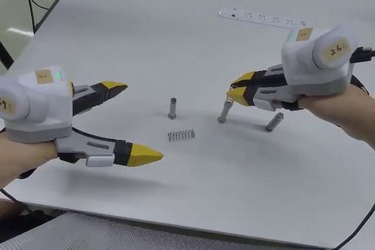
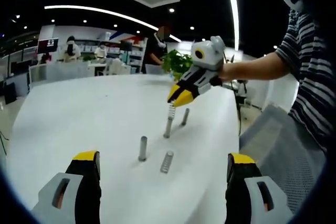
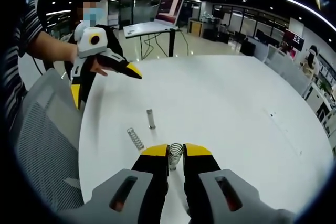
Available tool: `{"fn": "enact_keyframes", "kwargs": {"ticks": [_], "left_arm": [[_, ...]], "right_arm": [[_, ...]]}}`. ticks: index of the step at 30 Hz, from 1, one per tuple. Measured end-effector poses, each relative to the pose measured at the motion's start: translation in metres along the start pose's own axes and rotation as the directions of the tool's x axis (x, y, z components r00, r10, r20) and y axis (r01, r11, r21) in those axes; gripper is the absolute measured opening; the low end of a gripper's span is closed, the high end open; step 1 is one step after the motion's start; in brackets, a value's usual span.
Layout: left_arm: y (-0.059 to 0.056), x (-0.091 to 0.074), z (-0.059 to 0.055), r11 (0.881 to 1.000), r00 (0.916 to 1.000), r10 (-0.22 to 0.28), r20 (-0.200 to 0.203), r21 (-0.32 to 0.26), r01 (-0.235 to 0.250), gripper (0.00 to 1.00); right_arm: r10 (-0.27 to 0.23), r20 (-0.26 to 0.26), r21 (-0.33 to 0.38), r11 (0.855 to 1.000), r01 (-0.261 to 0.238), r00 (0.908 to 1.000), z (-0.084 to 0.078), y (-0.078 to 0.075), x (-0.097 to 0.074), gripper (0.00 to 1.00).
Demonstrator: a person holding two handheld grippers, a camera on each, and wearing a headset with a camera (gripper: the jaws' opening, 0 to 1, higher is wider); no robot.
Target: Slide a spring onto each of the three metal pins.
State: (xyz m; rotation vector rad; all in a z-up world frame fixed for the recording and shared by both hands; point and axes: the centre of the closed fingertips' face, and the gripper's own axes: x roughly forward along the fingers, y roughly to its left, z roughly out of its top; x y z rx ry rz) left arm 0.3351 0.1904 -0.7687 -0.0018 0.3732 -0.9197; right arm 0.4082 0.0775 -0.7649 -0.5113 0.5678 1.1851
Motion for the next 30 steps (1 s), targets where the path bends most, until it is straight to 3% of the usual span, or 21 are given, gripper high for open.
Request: {"fn": "enact_keyframes", "kwargs": {"ticks": [20,30], "left_arm": [[0.0,-0.003,-0.005,1.0,0.9999,0.008,-0.014,-0.007,-0.008,0.98],[-0.001,-0.003,-0.004,1.0,0.9999,0.007,-0.012,-0.01,-0.007,0.98]], "right_arm": [[0.012,-0.087,0.007,1.0,-0.011,0.9961,-0.036,0.007,0.023,0.07],[0.012,-0.122,0.003,1.0,-0.011,0.9925,-0.046,0.009,0.028,0.07]]}}
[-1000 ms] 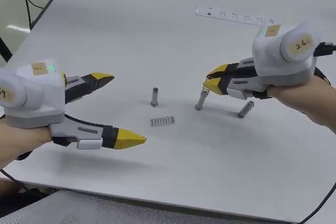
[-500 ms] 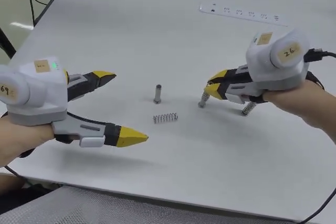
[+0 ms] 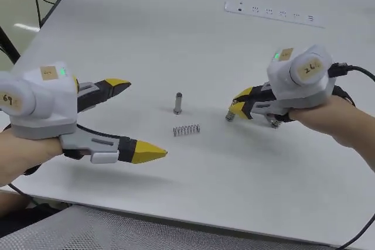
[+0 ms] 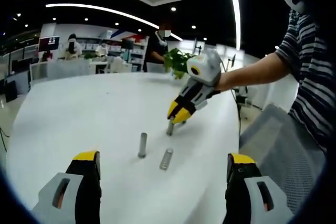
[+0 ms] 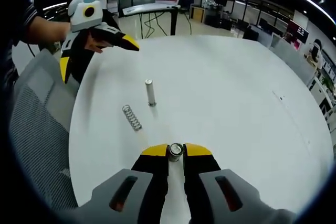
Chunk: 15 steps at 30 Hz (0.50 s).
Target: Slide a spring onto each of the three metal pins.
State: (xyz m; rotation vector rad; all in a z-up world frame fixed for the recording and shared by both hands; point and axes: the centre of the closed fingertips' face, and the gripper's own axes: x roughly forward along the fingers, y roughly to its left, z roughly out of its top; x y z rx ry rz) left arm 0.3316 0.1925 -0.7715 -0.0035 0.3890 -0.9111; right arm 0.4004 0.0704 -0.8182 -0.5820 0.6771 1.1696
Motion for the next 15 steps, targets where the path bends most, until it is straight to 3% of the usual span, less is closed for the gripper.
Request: {"fn": "enact_keyframes", "kwargs": {"ticks": [13,15], "left_arm": [[-0.003,0.0008,0.0003,1.0,0.9999,-0.01,-0.008,-0.002,0.01,0.97],[-0.003,0.0005,0.0019,1.0,0.9999,-0.01,-0.005,0.003,0.01,0.97]], "right_arm": [[-0.013,-0.007,-0.067,0.998,0.012,0.9999,0.0017,-0.0009,0.0007,0.12],[-0.01,-0.001,-0.048,0.999,0.01,1.0,0.0023,-0.0019,0.0,0.14]]}}
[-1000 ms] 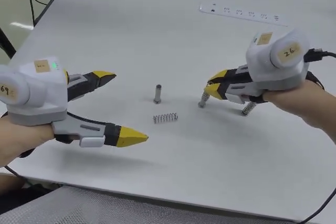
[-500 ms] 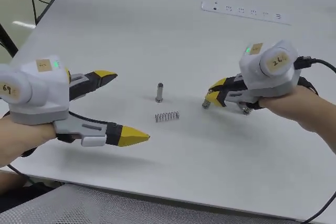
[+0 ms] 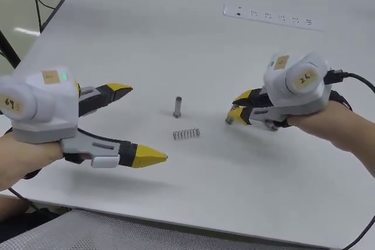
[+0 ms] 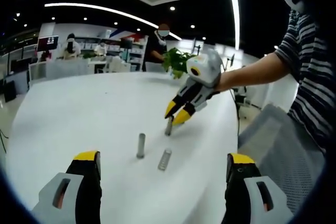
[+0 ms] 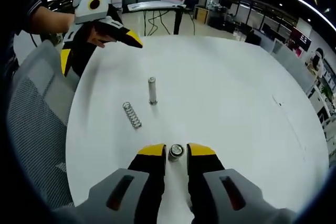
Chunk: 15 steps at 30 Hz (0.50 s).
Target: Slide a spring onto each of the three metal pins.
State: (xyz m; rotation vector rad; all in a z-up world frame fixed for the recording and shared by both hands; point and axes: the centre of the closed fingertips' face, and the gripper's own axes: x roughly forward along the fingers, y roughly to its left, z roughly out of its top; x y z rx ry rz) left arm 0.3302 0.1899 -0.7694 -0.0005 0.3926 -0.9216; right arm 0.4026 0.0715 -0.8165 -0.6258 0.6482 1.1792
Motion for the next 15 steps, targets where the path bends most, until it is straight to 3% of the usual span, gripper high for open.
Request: {"fn": "enact_keyframes", "kwargs": {"ticks": [3,15], "left_arm": [[0.001,-0.001,0.001,1.0,1.0,0.002,0.001,0.002,-0.002,0.97],[0.001,0.001,0.005,1.0,1.0,-0.001,-0.005,0.012,0.001,0.98]], "right_arm": [[-0.007,0.013,-0.001,1.0,0.007,0.9999,0.003,-0.001,-0.004,0.13],[-0.031,0.14,0.14,0.99,0.012,0.9896,0.019,-0.004,-0.026,0.22]]}}
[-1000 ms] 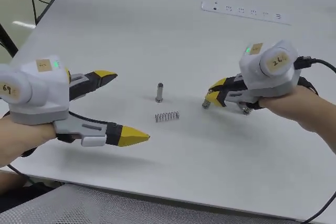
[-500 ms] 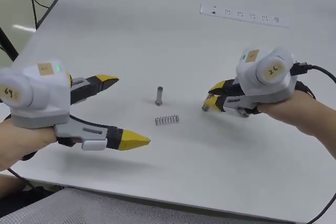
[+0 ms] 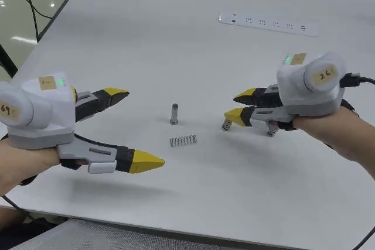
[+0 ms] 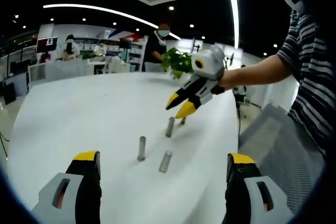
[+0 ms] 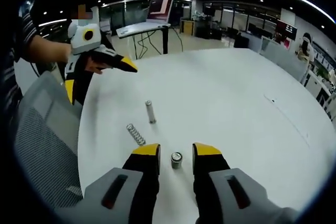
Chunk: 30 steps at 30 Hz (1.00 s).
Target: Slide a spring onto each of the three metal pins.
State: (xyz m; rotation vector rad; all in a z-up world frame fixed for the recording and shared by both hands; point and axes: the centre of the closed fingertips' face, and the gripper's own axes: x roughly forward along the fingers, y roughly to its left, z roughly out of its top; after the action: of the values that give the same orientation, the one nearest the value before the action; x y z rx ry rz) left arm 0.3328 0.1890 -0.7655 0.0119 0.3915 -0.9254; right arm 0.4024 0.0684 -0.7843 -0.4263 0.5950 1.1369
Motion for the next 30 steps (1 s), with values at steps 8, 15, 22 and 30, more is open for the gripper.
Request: {"fn": "enact_keyframes", "kwargs": {"ticks": [8,15,22,30], "left_arm": [[0.0,-0.001,-0.001,1.0,1.0,0.0,-0.004,-0.005,0.0,0.98],[-0.001,-0.002,-0.002,1.0,1.0,0.002,-0.002,-0.005,-0.002,0.98],[0.0,-0.001,-0.003,1.0,1.0,0.004,-0.005,-0.008,-0.004,0.98],[0.0,-0.001,-0.003,1.0,1.0,0.005,-0.004,-0.01,-0.005,0.98]], "right_arm": [[0.012,0.042,0.05,0.999,-0.014,0.999,0.002,0.01,-0.011,0.25],[-0.005,0.081,0.073,0.997,-0.001,0.9967,0.005,0.014,-0.022,0.24],[-0.011,0.1,0.072,0.997,0.004,0.9949,0.006,0.02,-0.028,0.25],[0.015,0.08,0.037,0.999,-0.018,0.9967,-0.001,0.032,-0.024,0.24]]}}
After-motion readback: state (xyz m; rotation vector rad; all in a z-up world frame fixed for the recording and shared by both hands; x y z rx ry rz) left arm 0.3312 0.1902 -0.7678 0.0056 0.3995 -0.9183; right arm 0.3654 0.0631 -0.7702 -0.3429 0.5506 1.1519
